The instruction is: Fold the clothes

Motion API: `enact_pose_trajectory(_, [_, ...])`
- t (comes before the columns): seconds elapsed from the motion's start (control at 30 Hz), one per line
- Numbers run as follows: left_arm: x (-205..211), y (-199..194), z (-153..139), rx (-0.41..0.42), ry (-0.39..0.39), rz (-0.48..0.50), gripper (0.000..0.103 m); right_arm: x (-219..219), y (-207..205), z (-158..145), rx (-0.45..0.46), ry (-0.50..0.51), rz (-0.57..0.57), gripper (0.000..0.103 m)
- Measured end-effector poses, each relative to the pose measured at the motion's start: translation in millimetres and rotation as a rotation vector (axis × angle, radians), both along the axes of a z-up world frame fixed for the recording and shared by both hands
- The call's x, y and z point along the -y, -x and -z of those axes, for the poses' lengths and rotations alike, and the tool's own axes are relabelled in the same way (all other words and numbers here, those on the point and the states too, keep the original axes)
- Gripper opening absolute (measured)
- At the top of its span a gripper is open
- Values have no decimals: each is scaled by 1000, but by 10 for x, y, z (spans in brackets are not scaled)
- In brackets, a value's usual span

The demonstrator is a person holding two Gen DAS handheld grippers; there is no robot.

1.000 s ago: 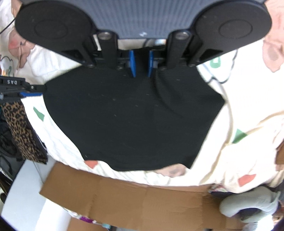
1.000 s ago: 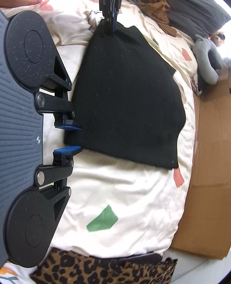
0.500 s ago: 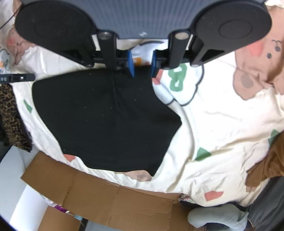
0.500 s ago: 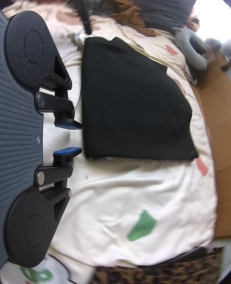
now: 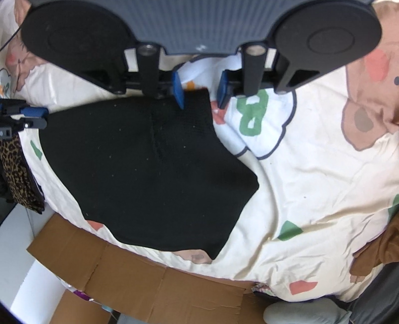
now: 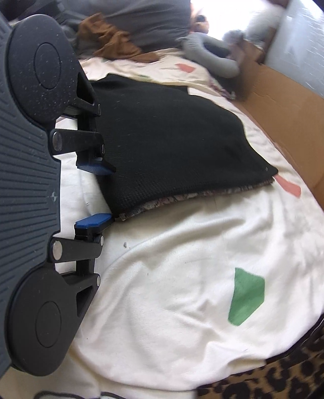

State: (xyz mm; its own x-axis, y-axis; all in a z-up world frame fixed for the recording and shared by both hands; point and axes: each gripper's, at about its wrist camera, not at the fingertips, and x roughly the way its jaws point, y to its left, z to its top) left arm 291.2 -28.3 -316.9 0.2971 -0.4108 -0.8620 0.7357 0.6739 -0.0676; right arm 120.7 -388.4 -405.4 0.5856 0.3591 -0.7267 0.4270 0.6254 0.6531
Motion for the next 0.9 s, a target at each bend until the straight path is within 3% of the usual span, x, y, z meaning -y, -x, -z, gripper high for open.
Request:
enact_pose_trajectory(0.03, [3,-4,2,-1,2,2,28,21,-9,20,0,-23,18,39])
enact_pose_trajectory(0.07, [8,-6,2,2,-1,2,17,39,-20,34,-2,-35,29,23])
enact_pose_trajectory(0.1, [14,-6,1,2,-8,5,8,55,-33,47,-4,-41,36,16])
enact_pose_trajectory(0.17, [16,3,-26,13,-19,16,6,76,-60,55,-6,-49,42,8])
enact_pose_trajectory(0.3, [-18,1,-167,63,-25,21,5,79,-85,-14,4,-26,33,5])
enact_pose_trajectory(0.63, [-148,-110,-250,70,-28,-13,4,100,-84,-73,2,8,49,5])
enact_pose_trajectory(0.73, [-158,-110,-258,37,-19,-20,9,121,-60,-56,-7,-19,53,6])
enact_pose_trajectory(0.8, [-183,-106,-266,39,-11,-31,12,136,-43,-33,-16,-38,61,13])
enact_pose_trajectory(0.9, [-229,-105,-249,30,13,-44,37,148,-6,19,-22,-73,70,21])
